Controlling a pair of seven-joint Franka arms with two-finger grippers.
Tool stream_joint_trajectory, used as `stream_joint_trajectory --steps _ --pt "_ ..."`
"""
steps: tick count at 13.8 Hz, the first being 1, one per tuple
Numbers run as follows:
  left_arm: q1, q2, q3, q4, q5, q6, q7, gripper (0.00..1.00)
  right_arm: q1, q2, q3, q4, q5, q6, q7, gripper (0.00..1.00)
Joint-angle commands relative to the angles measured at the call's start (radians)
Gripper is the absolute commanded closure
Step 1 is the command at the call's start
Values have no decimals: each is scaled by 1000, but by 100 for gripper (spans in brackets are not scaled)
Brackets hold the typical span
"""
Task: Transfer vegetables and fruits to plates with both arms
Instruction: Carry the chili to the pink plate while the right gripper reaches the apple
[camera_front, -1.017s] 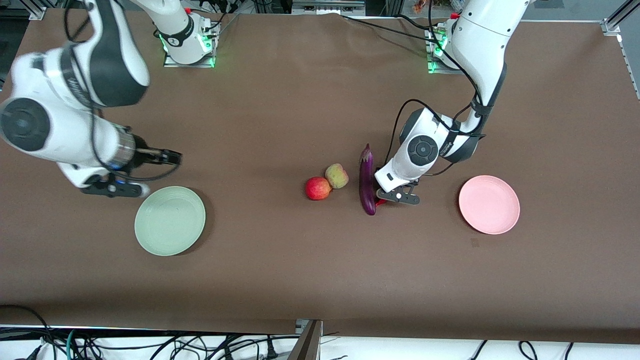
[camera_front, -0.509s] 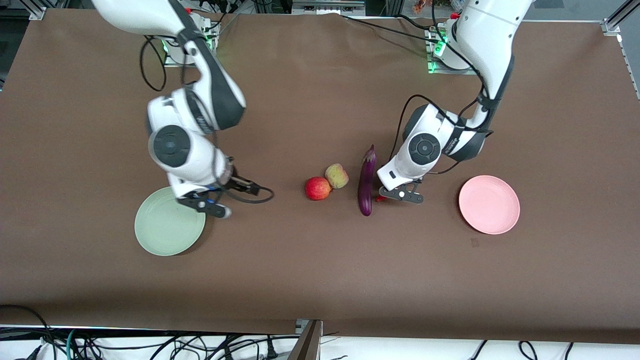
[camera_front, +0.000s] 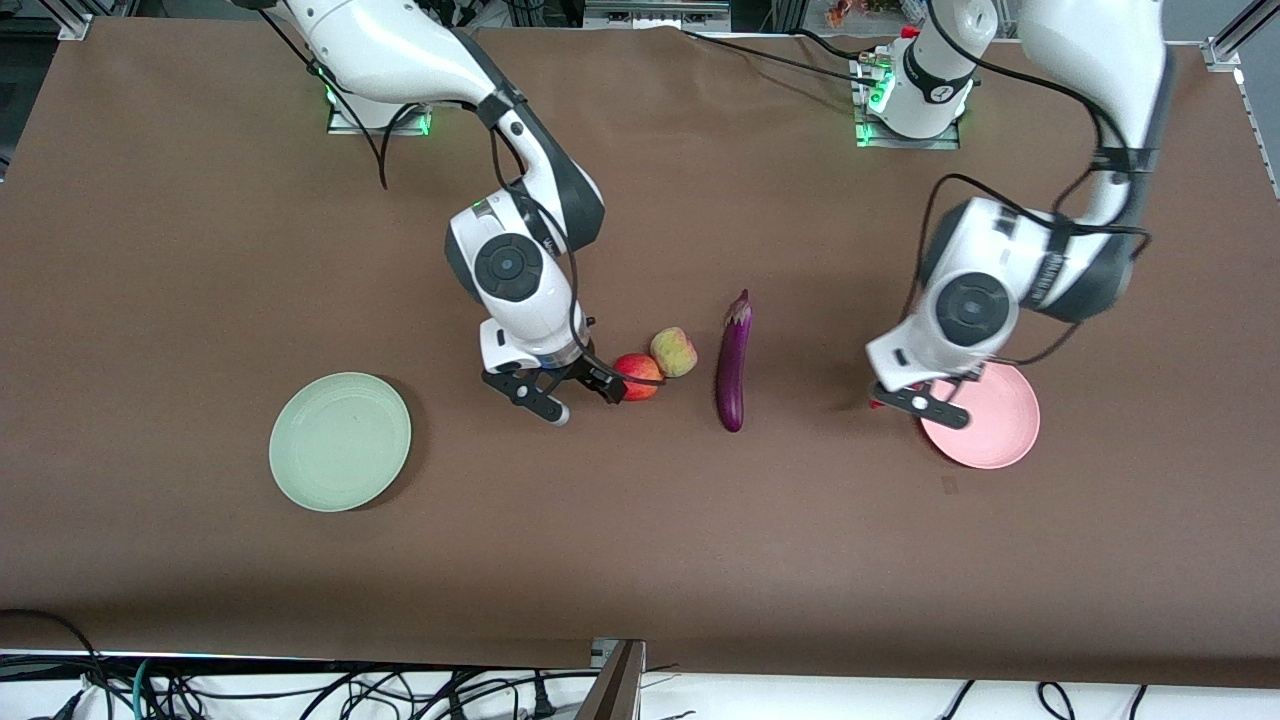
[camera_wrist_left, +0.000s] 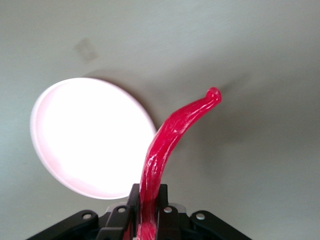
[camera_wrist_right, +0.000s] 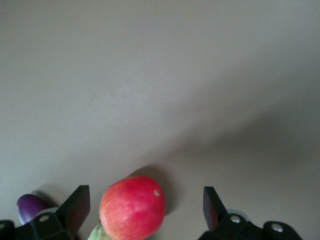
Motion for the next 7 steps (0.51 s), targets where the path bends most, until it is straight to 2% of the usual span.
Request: stream_joint_trajectory --steps 1,7 --pt "106 33 -13 19 30 -14 121 100 44 45 -9 23 8 55 54 0" --pt "219 100 -13 43 38 68 290 100 83 99 -9 23 8 135 113 0"
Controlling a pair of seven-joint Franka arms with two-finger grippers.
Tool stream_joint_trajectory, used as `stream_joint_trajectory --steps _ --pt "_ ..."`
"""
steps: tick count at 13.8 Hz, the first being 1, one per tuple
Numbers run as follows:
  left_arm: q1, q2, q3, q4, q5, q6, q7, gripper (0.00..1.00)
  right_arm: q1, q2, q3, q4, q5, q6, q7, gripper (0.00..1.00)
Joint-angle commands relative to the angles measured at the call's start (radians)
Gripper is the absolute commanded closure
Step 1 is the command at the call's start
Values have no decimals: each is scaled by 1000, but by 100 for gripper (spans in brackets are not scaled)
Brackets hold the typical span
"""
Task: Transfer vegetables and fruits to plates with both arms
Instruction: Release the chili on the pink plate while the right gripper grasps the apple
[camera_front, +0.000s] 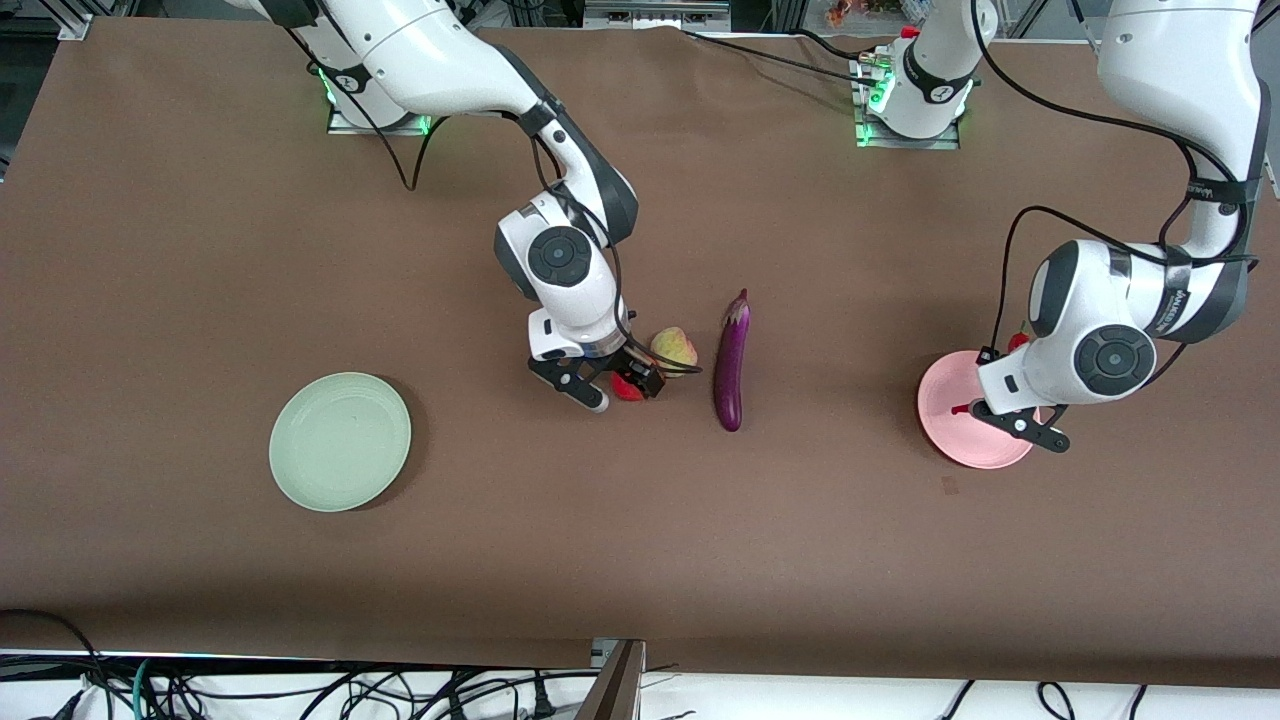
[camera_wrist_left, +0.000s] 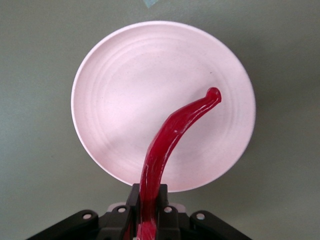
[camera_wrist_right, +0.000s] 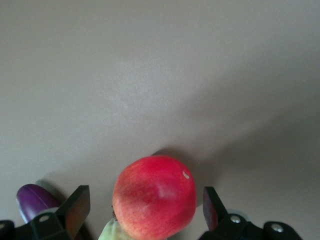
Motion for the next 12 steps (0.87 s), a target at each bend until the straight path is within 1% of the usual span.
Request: stream_joint_trajectory --steps 1,3,5,6,7,8,9,10,11,12 --pt "29 40 -15 46 26 44 122 100 20 29 -9 21 7 9 19 0" --pt "45 72 -15 83 22 51 215 100 27 40 -9 21 5 9 13 0" --pt "46 83 -15 94 19 51 233 100 35 49 -9 23 7 11 16 0" --pt "46 83 -15 94 16 51 228 80 35 54 -9 23 7 11 19 0" --pt "45 83 -15 94 13 51 216 20 37 55 -9 23 7 12 19 0" --pt "48 86 -15 94 10 51 222 0 37 57 -9 23 7 12 19 1" --pt "52 86 -15 94 6 49 220 0 37 58 -9 23 7 11 13 12" --pt "59 83 -16 96 6 49 220 0 35 58 -9 23 5 12 8 32" --pt "59 82 -18 96 6 49 220 0 35 58 -9 23 5 12 -1 50" --pt "60 79 -22 96 4 46 219 0 34 57 -12 24 2 12 -7 59"
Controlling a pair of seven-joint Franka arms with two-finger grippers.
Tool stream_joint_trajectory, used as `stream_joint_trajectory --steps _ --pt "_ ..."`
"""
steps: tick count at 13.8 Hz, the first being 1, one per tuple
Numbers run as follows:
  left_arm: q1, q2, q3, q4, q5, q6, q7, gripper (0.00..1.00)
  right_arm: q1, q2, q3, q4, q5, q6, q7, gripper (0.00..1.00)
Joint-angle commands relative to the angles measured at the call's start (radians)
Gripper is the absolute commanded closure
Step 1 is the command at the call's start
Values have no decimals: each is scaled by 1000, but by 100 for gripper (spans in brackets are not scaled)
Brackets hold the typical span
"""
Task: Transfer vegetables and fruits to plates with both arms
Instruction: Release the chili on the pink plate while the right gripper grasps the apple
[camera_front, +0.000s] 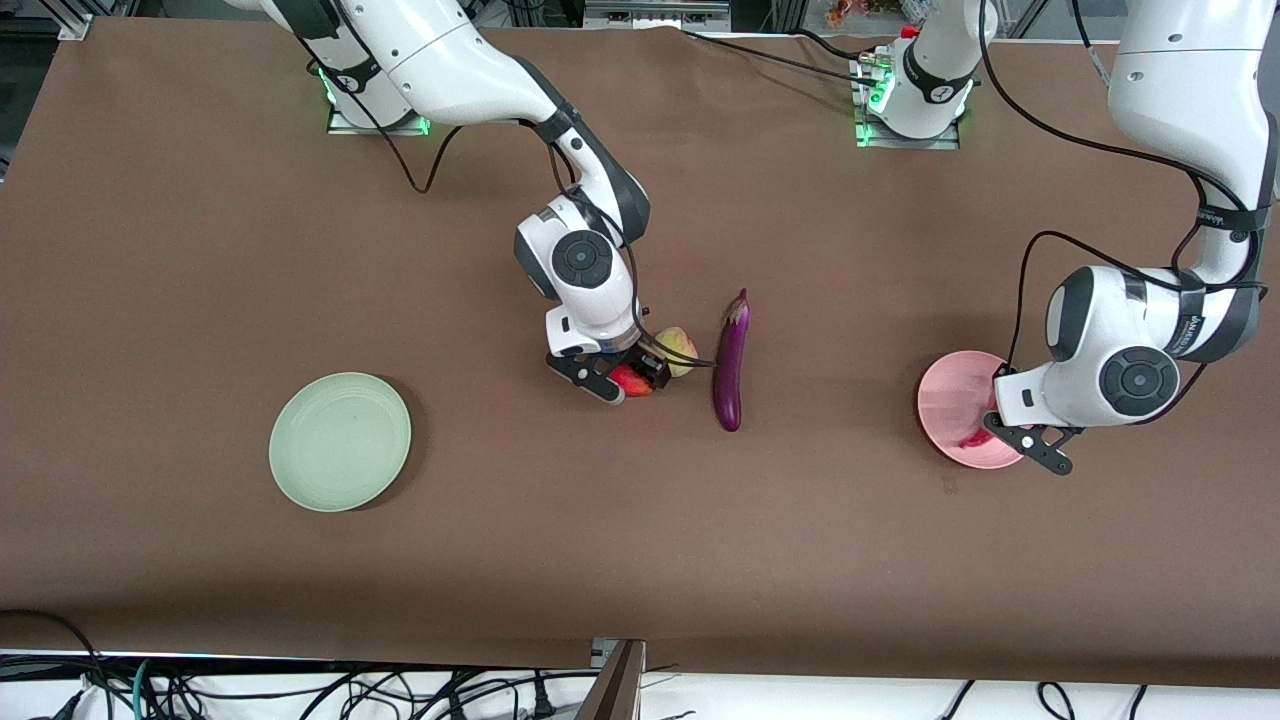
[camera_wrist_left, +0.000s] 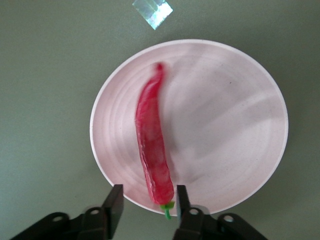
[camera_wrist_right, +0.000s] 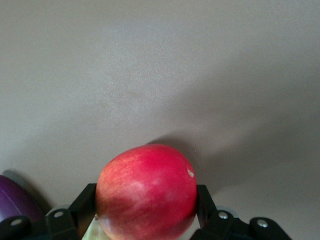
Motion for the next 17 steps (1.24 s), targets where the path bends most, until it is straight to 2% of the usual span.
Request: stream_joint_trajectory --steps 1,4,6,8,10,13,17 --pt "12 5 -21 26 2 -20 13 0 -2 10 -12 26 -1 -1 -13 59" --pt "3 -22 -31 26 -70 -86 15 0 -81 -48 -12 26 8 -63 -142 59" --pt "4 -47 -85 26 -88 -144 13 0 -153 -102 -9 37 28 -189 -281 59" --pt "4 -62 -172 27 -88 -189 -14 0 -233 -147 -11 54 59 -322 -474 59" --pt "4 -62 -260 27 -88 -198 -164 0 -339 -179 -12 54 102 -431 -669 59" --pt "-22 -53 -387 27 -88 -195 -479 0 -471 -185 -27 51 85 -565 -911 59" --pt "-208 -7 -389 53 -73 -157 -882 0 -638 -152 -32 37 82 -619 -1117 59"
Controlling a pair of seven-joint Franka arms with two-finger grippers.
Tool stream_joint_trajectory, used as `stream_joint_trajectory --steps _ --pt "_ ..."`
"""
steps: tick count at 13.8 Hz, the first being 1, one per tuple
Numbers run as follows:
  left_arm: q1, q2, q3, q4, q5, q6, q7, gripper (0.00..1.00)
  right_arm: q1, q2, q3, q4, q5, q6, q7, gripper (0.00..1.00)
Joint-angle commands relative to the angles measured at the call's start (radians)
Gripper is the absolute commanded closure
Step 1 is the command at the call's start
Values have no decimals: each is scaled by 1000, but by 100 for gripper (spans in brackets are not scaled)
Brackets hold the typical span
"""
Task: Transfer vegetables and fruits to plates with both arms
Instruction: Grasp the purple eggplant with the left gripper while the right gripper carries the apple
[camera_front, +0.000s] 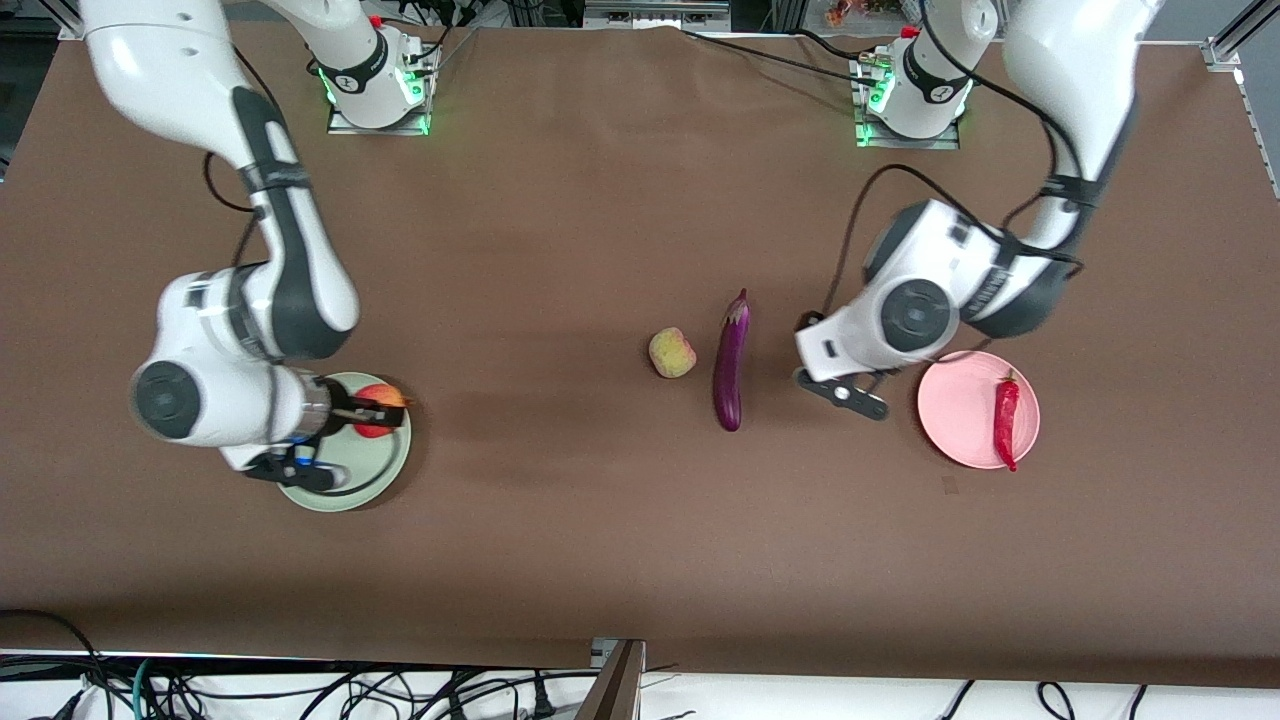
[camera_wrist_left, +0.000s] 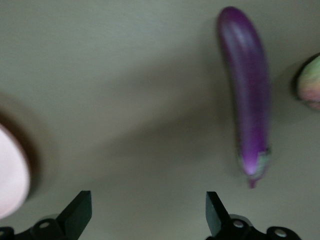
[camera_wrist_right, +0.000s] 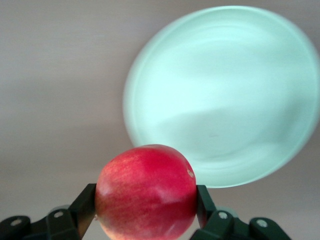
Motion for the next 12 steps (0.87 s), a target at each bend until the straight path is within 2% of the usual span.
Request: stream_joint_trajectory --steps 1,2,5,7,9,12 --pt "-97 67 13 67 7 33 -204 0 -70 21 13 -14 6 -21 -102 59" --pt "-102 102 12 89 9 54 -225 0 -95 36 11 -12 6 -15 -114 59" --pt "-140 162 15 74 9 229 -250 0 -133 77 13 -14 6 28 -164 59" --pt "-166 173 16 59 42 245 -336 0 -146 91 11 -14 0 40 -195 59" --pt "-179 195 13 34 128 278 -400 0 -149 94 13 -15 -50 48 -195 59" --pt "-188 209 15 8 141 311 -448 0 -149 110 13 -23 -66 84 -195 59"
